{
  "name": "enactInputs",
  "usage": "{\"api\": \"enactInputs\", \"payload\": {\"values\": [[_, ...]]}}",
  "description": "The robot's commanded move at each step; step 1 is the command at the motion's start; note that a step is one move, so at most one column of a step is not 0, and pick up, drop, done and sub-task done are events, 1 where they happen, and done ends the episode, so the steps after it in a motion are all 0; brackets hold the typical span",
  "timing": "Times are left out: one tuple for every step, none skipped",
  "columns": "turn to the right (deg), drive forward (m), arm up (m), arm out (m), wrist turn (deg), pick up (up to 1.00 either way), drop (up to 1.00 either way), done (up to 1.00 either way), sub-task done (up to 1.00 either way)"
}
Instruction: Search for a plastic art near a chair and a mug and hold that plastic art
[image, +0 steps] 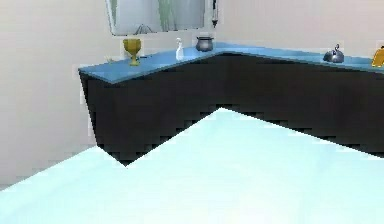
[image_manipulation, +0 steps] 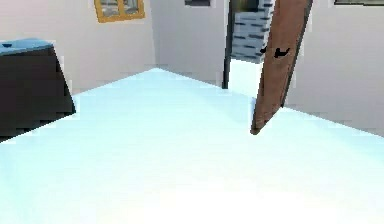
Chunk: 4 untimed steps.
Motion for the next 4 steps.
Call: {"api": "enactInputs", "payload": {"values": [[15.0,0.00,0.00,0.00,0.0,0.00,0.00,0.00,0.00],[0.0,0.15,0.00,0.00,0.0,0.00,0.00,0.00,0.00],[-45.0,0.00,0.00,0.00,0.0,0.00,0.00,0.00,0.00],[-9.0,0.00,0.00,0.00,0.0,0.00,0.00,0.00,0.00]]}}
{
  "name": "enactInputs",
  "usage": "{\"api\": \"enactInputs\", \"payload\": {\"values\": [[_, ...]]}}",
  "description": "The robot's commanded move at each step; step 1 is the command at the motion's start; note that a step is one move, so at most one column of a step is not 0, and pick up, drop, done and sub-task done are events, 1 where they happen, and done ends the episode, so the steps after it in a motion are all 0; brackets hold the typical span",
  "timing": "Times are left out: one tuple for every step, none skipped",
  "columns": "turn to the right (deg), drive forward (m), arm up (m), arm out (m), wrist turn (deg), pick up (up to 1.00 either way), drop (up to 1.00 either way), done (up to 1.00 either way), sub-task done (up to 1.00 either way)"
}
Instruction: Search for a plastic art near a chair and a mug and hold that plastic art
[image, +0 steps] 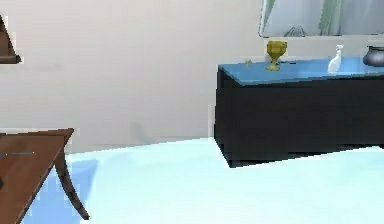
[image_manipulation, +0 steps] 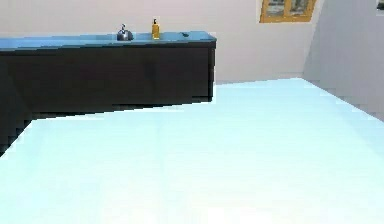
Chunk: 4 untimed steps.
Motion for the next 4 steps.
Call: {"api": "enactInputs", "payload": {"values": [[0.0,0.45,0.00,0.00,0.0,0.00,0.00,0.00,0.00],[-45.0,0.00,0.00,0.00,0.0,0.00,0.00,0.00,0.00],[-45.0,0.00,0.00,0.00,0.0,0.00,0.00,0.00,0.00],[-45.0,0.00,0.00,0.00,0.0,0.00,0.00,0.00,0.00]]}}
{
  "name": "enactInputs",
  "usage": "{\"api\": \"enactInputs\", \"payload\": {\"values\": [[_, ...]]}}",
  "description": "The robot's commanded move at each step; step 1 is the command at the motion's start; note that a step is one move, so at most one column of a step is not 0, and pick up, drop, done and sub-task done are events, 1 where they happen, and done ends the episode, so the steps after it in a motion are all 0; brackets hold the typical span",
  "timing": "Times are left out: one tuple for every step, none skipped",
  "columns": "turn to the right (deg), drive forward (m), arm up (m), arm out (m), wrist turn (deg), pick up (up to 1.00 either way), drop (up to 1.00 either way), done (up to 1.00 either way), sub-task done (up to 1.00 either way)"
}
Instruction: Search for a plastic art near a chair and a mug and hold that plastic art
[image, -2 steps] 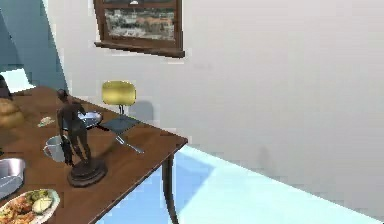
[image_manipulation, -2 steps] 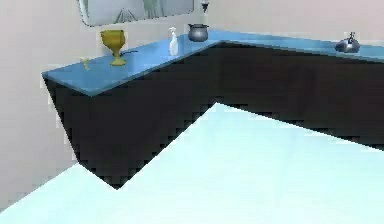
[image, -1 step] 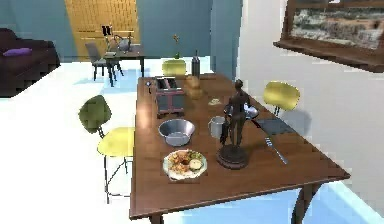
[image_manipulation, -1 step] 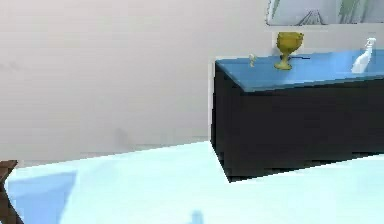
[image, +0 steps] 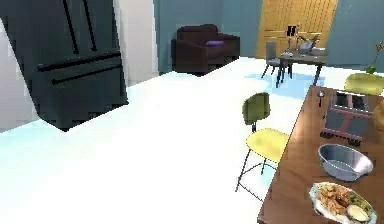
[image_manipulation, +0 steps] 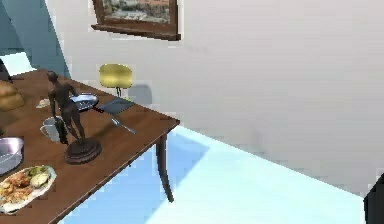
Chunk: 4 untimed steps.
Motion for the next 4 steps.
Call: {"api": "enactInputs", "payload": {"values": [[-27.0,0.00,0.00,0.00,0.0,0.00,0.00,0.00,0.00],[0.0,0.00,0.50,0.00,0.0,0.00,0.00,0.00,0.00],[0.0,0.00,0.36,0.00,0.0,0.00,0.00,0.00,0.00],[0.0,0.00,0.00,0.50,0.0,0.00,0.00,0.00,0.00]]}}
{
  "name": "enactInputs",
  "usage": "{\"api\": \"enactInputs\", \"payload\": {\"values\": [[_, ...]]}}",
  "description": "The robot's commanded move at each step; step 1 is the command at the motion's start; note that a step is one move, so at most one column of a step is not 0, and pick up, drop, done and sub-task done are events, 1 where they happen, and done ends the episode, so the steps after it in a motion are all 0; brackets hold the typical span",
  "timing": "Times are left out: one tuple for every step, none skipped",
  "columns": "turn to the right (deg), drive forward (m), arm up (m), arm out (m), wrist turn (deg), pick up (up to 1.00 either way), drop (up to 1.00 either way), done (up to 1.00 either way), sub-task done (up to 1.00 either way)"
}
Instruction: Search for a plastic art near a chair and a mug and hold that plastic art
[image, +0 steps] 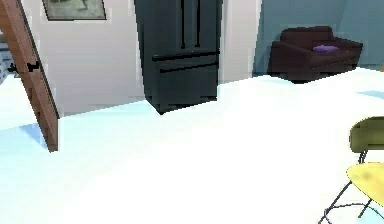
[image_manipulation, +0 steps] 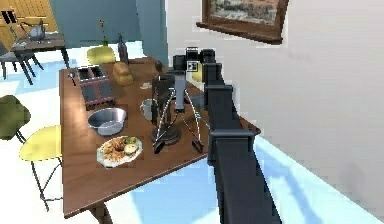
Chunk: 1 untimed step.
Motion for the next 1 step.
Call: {"api": "enactInputs", "payload": {"values": [[0.0,0.00,0.00,0.00,45.0,0.00,0.00,0.00,0.00]]}}
